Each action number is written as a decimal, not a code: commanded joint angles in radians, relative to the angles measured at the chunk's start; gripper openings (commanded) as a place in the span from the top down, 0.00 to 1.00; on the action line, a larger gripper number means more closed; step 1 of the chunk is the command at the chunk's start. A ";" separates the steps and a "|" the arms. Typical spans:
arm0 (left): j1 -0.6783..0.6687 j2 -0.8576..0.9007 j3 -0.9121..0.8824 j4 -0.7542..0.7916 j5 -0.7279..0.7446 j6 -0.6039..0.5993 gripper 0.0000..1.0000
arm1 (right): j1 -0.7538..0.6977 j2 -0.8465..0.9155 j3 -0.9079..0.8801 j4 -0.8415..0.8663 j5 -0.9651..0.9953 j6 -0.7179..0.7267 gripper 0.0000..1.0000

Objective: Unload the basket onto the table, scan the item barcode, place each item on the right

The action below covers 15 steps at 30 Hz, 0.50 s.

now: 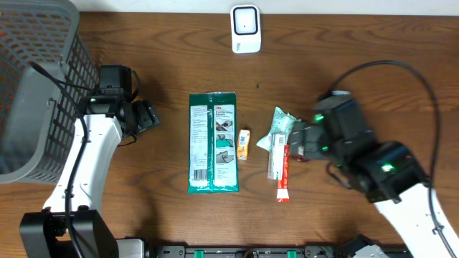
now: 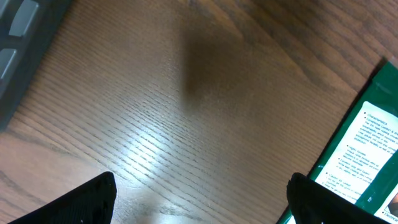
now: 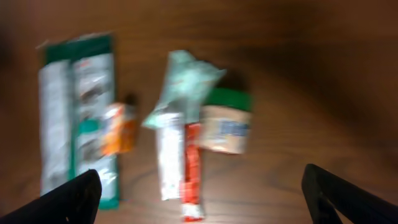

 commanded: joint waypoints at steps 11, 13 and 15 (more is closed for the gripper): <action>0.003 -0.003 0.005 0.000 -0.016 0.005 0.11 | -0.595 -0.006 0.010 -0.078 -0.008 -0.141 0.01; 0.003 -0.003 0.005 0.000 -0.016 0.005 0.11 | -0.607 0.002 0.010 -0.084 -0.009 -0.141 0.01; 0.003 -0.003 0.005 0.000 -0.016 0.005 0.11 | -0.605 0.007 0.010 -0.086 -0.011 -0.141 0.01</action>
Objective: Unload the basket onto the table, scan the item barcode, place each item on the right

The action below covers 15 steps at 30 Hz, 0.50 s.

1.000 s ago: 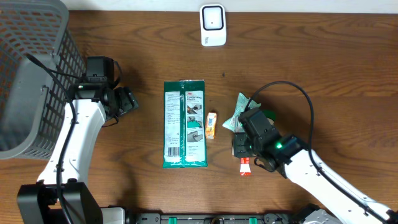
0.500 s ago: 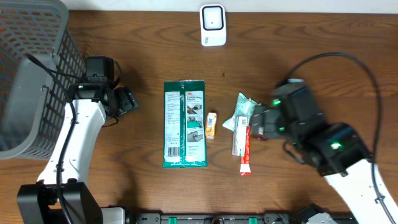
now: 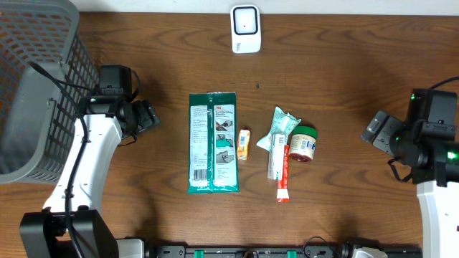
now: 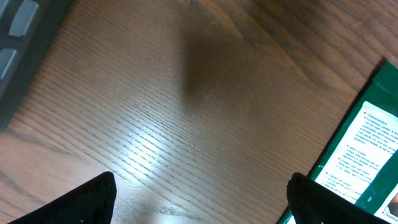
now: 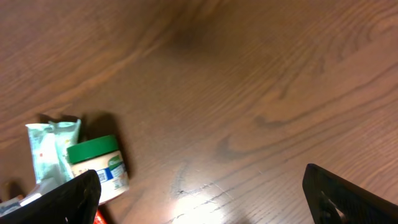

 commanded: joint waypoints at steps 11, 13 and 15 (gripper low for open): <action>0.003 -0.003 0.005 0.000 -0.016 0.005 0.11 | -0.007 0.021 0.010 -0.004 -0.042 -0.025 0.01; 0.003 -0.003 0.005 0.000 -0.016 0.005 0.11 | -0.007 0.022 0.010 -0.004 -0.059 -0.025 0.02; 0.003 -0.003 0.005 0.000 -0.016 0.005 0.11 | -0.007 0.022 0.010 -0.004 -0.070 -0.025 0.04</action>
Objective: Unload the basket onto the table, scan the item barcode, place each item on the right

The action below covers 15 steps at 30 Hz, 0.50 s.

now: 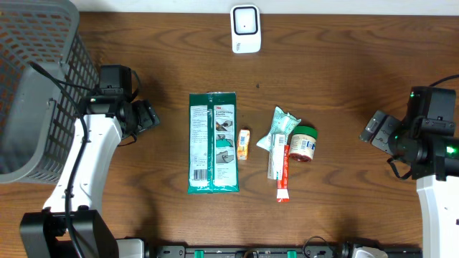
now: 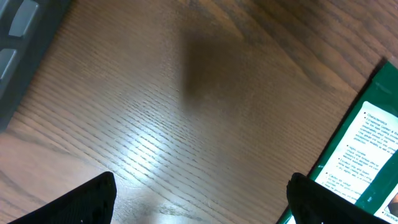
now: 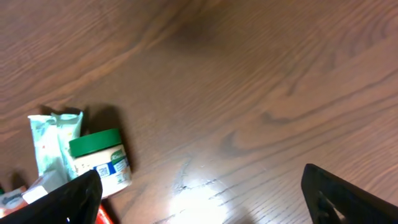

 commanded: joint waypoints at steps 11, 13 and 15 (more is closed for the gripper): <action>0.003 -0.003 0.005 0.000 -0.016 0.005 0.11 | 0.026 0.004 0.010 -0.016 -0.208 -0.050 0.16; 0.003 -0.003 0.005 0.000 -0.016 0.005 0.11 | 0.040 0.005 0.008 -0.028 -0.246 -0.050 0.17; 0.003 -0.003 0.005 0.000 -0.016 0.005 0.11 | 0.056 0.005 -0.004 -0.033 -0.301 -0.050 0.21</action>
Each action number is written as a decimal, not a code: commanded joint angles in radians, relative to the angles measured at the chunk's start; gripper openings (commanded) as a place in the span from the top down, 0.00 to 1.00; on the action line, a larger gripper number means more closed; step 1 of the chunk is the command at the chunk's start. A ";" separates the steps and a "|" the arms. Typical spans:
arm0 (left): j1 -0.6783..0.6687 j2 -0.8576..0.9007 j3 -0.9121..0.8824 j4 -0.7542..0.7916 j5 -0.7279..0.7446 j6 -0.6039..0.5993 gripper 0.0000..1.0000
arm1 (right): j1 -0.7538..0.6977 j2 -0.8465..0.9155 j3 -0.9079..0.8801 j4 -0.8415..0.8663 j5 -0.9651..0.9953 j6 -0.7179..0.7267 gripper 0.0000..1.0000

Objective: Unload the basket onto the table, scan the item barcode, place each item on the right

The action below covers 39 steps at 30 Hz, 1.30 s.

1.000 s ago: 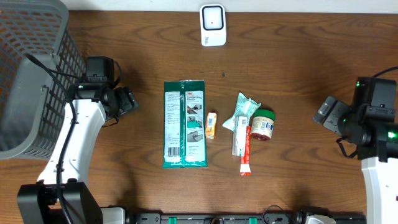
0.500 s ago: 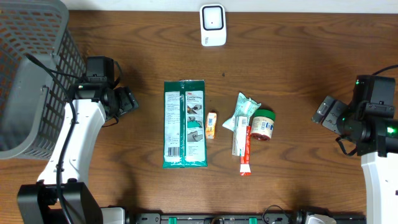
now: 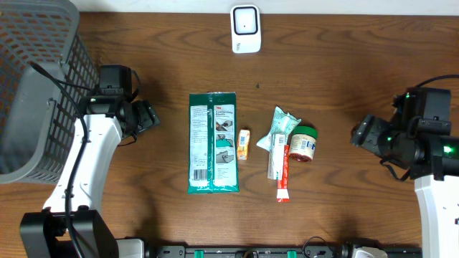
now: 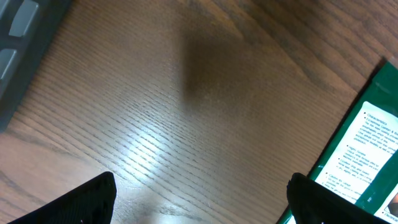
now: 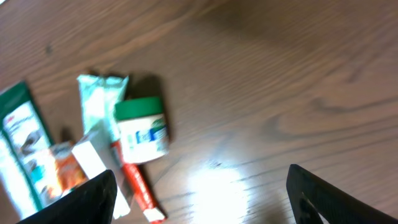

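Observation:
A white barcode scanner [image 3: 245, 29] stands at the far edge of the table. In the middle lie a green wipes pack [image 3: 213, 142], a small orange box [image 3: 244, 144], a pale green pouch [image 3: 280, 129], a red and white tube [image 3: 283, 172] and a green-lidded jar [image 3: 304, 144]. My right gripper [image 3: 361, 134] hovers to the right of the jar, open and empty [image 5: 202, 199]; the jar [image 5: 142, 130] shows ahead of it. My left gripper [image 3: 147, 117] hangs left of the wipes pack, open over bare wood [image 4: 200, 202], with the pack's corner [image 4: 360, 155] at its right.
A grey mesh basket [image 3: 36, 86] fills the far left corner, close behind my left arm. The items lie side by side, the pouch, tube and jar touching or nearly so.
My right gripper has shifted a little to the left, nearer the jar, and its view now takes in the pouch, tube, box and wipes pack. The left arm has not moved.
My right gripper was open right over the jar and pouch. By the following moment it stood far to the right, open and empty, with the jar lying where it was. It stayed there, then came slightly back left. My left gripper stayed still throughout.

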 commanded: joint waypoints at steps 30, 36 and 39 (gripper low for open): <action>0.003 -0.003 0.005 0.000 -0.016 0.005 0.11 | 0.647 0.023 -0.511 0.532 0.003 0.252 0.26; 0.003 -0.003 0.005 0.000 -0.016 0.005 0.11 | 0.716 0.113 -0.511 0.584 0.023 0.293 0.27; 0.003 -0.003 0.005 0.000 -0.016 0.005 0.11 | 0.738 0.189 -0.511 0.603 0.035 0.304 0.31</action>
